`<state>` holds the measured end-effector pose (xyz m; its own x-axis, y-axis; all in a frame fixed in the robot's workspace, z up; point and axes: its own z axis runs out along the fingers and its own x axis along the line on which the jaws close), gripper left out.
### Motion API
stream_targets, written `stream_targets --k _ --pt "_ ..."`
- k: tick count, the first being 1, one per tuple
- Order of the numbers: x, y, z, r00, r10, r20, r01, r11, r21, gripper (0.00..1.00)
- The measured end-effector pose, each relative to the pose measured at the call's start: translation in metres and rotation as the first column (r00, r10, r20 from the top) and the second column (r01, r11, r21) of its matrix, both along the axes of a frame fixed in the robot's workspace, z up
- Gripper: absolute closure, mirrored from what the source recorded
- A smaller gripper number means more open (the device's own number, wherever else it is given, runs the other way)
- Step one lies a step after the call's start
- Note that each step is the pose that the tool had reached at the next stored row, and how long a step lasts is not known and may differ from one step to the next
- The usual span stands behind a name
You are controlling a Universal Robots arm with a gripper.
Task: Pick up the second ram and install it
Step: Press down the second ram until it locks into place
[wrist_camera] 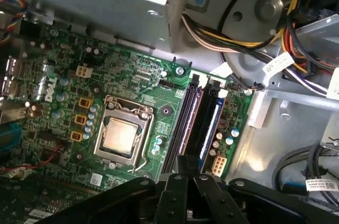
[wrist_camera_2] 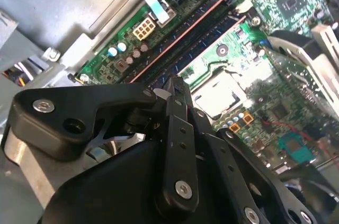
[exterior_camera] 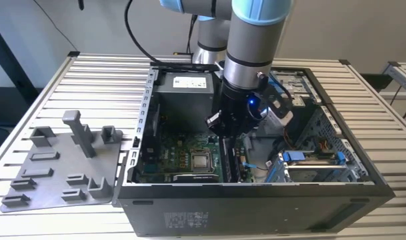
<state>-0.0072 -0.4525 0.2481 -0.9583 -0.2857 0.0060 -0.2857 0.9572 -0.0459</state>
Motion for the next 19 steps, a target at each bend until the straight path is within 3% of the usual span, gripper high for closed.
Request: stream_targets --k 5,11,15,19 --pt "-0.0001 0.0000 -0.0008 0.9968 0.080 0.0003 -0.080 0.9968 0.0054 0.89" --pt "-0.0013 0.0000 -0.0009 0.9865 0.164 0.0004 -0.164 0.9865 0.0066 0.89" --pt "-0.0028 0.0000 -0.0011 0.9763 0.216 0.0004 -0.216 0.9763 0.0066 0.89" --pt "-0.0034 0.0000 -0.0014 0.9605 0.278 0.0004 -0.278 0.9605 0.0066 0.89"
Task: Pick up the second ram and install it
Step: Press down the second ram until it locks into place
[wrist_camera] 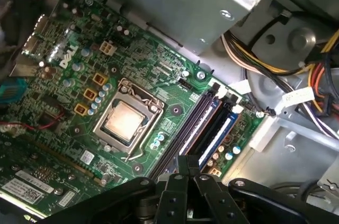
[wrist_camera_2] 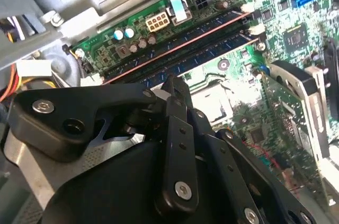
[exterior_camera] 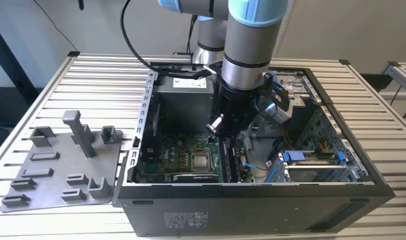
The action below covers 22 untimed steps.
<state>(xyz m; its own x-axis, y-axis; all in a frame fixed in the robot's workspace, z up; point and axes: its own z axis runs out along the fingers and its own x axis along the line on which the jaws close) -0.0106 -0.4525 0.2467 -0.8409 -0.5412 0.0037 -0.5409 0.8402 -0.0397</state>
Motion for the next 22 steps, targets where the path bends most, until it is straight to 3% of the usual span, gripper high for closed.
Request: stream_targets --k 3,6,11,14,17,22 --pt "-0.0003 0.0000 -0.0001 0.9986 0.053 0.0000 -0.053 0.9986 0.0000 0.89" --pt "-0.0004 0.0000 -0.0001 0.9941 0.109 0.0000 -0.109 0.9941 0.0000 0.89" --pt "-0.0006 0.0000 -0.0002 0.9802 0.198 0.0000 -0.198 0.9802 0.0000 0.89" --pt "-0.0007 0.0000 -0.0003 0.9678 0.252 0.0000 -0.252 0.9678 0.0000 0.89" --pt "-0.0008 0.0000 -0.0003 0.9528 0.303 0.0000 -0.303 0.9528 0.0000 0.89" --pt "-0.0010 0.0000 -0.0004 0.9211 0.389 0.0000 -0.389 0.9211 0.0000 0.89"
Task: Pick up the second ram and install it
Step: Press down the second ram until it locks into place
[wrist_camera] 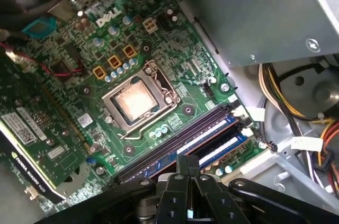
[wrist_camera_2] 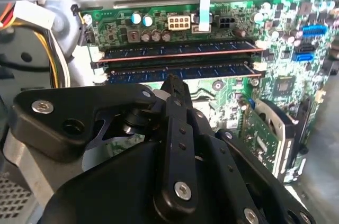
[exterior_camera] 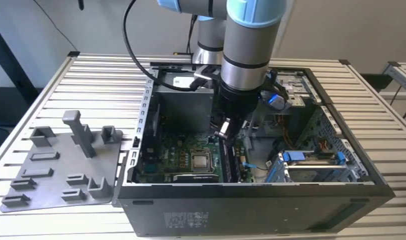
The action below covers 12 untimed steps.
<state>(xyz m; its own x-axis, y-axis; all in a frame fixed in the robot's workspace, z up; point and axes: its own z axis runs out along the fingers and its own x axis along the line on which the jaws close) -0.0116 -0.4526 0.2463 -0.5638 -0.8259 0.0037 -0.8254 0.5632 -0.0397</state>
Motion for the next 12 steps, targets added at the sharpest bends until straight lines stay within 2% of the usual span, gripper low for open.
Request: stream_targets --k 4,9,12 --pt "-0.0001 0.0000 -0.0001 0.9974 0.072 0.0000 -0.072 0.9974 0.0000 0.89" --pt "-0.0015 0.0000 -0.0009 0.9896 0.144 0.0000 -0.144 0.9896 0.0003 0.89" --pt "-0.0023 0.0000 -0.0015 0.9833 0.182 0.0002 -0.182 0.9833 0.0013 0.89"
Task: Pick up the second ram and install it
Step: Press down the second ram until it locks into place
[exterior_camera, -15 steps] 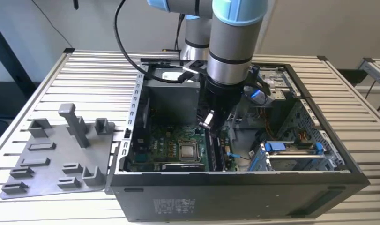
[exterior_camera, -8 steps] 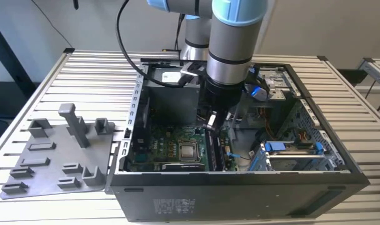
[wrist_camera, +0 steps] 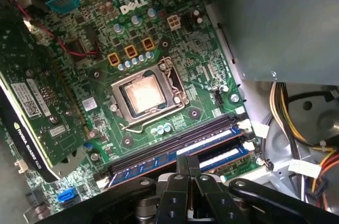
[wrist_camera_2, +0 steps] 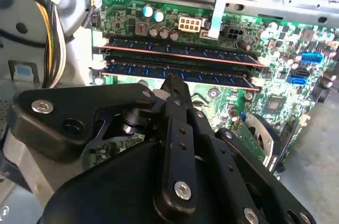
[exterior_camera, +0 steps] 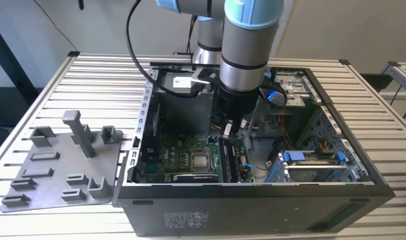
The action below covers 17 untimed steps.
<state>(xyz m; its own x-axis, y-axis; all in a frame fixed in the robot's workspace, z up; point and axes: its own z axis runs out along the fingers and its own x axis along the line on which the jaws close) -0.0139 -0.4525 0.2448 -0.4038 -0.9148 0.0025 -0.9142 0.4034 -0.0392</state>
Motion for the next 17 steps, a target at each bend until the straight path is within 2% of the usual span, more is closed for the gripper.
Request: stream_targets --k 4,8,12,17 --pt "-0.0010 0.0000 -0.0008 0.9984 0.057 -0.0001 -0.057 0.9984 0.0003 0.89" --pt "-0.0013 0.0000 -0.0015 0.9926 0.121 -0.0001 -0.121 0.9926 0.0002 0.89" --pt "-0.0015 0.0000 -0.0021 0.9825 0.186 0.0003 -0.186 0.9825 0.0022 0.89" --pt "-0.0014 0.0000 -0.0027 0.9654 0.261 0.0006 -0.261 0.9654 0.0037 0.89"
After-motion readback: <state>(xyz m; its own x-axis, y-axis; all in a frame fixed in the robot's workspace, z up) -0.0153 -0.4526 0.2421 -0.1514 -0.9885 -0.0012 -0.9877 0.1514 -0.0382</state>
